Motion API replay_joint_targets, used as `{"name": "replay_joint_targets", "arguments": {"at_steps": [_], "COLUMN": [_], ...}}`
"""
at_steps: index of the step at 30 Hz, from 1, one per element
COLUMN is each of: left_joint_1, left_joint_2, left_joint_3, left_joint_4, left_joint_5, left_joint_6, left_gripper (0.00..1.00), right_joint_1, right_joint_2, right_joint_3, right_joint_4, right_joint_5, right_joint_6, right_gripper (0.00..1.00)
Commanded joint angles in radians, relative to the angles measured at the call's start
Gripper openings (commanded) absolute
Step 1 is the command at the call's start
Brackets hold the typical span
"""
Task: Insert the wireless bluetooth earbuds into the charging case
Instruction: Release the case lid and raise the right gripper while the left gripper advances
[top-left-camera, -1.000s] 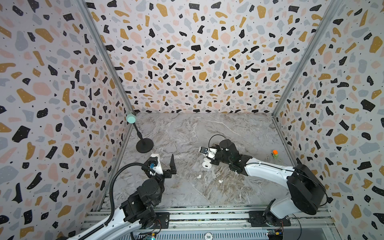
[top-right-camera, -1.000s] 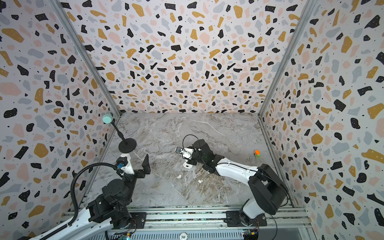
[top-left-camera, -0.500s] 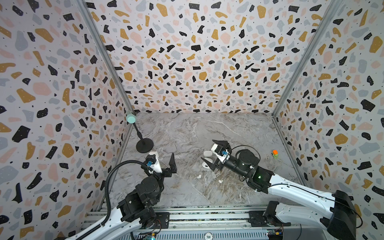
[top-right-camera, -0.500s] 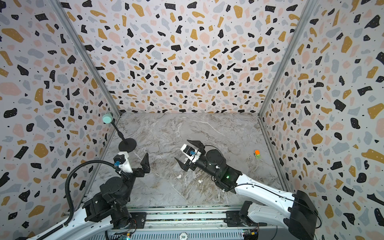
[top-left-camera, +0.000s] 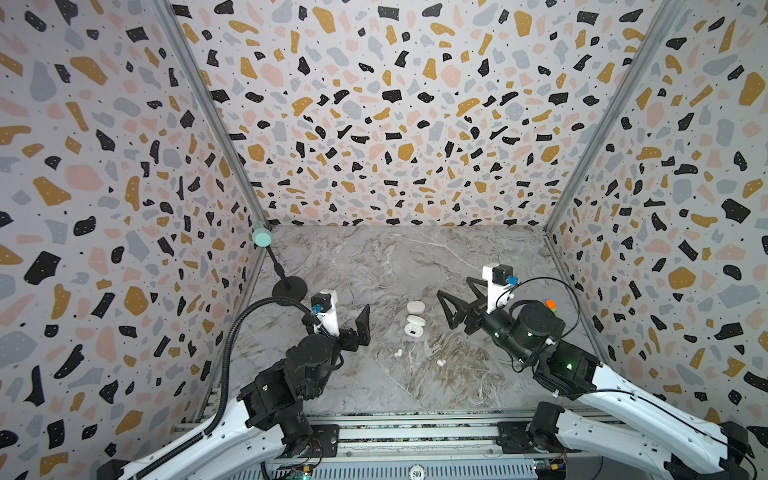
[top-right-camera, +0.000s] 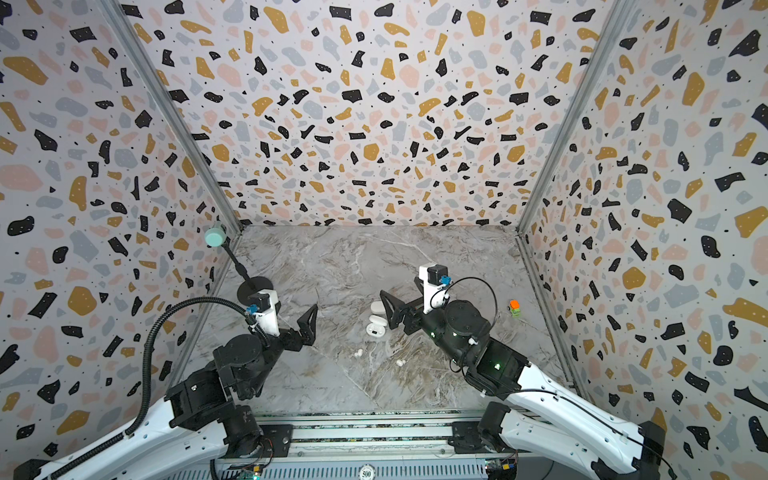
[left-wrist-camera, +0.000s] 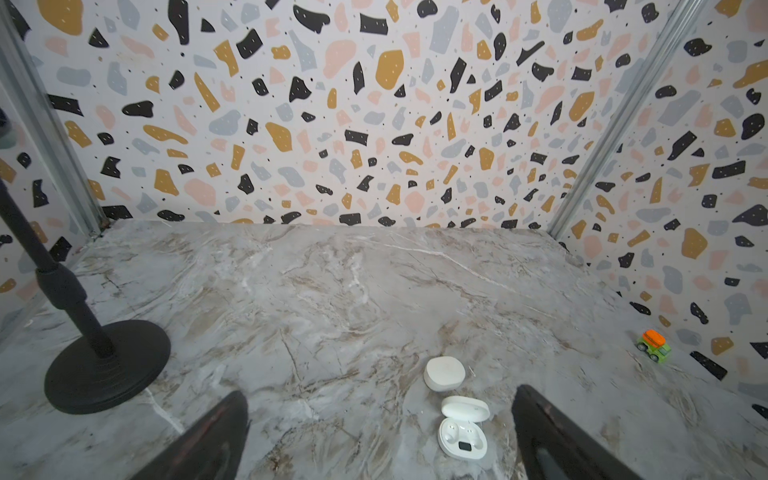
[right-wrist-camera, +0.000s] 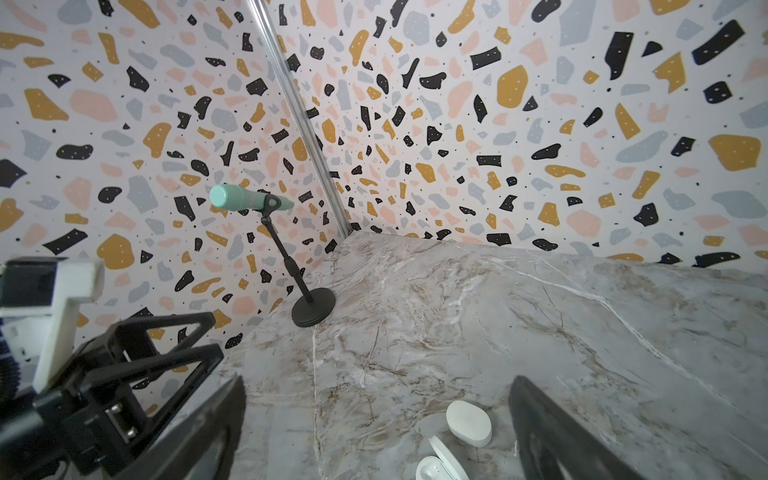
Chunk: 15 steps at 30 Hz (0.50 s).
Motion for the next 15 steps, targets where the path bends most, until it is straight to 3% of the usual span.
{"name": "replay_joint_targets", "arguments": {"at_steps": [1,8,15], "left_joint_1": [0.005,0.006,0.005], "left_joint_2": [0.015,0.119,0.194], "left_joint_3": [0.012,-0.031,-0.082], "left_joint_4": [0.005,0.062,0.125], "left_joint_5": [0.077,0.177,0.223], "left_joint_6": [-0.077,-0.158,-0.218], "left_gripper": [1.0,1.0,1.0], "right_joint_1": [0.001,-0.043,-0.068], "right_joint_2": [-0.072,-0.177,-0.228], "right_joint_3": [0.024,-0.021,-0.119], "right_joint_4": [-0.038,-0.034,-0.001], "right_joint_5": [0.014,-0.095,-0.089], "right_joint_6": [0.081,0.158,0.175], "right_gripper": [0.99,0.99,0.99]}}
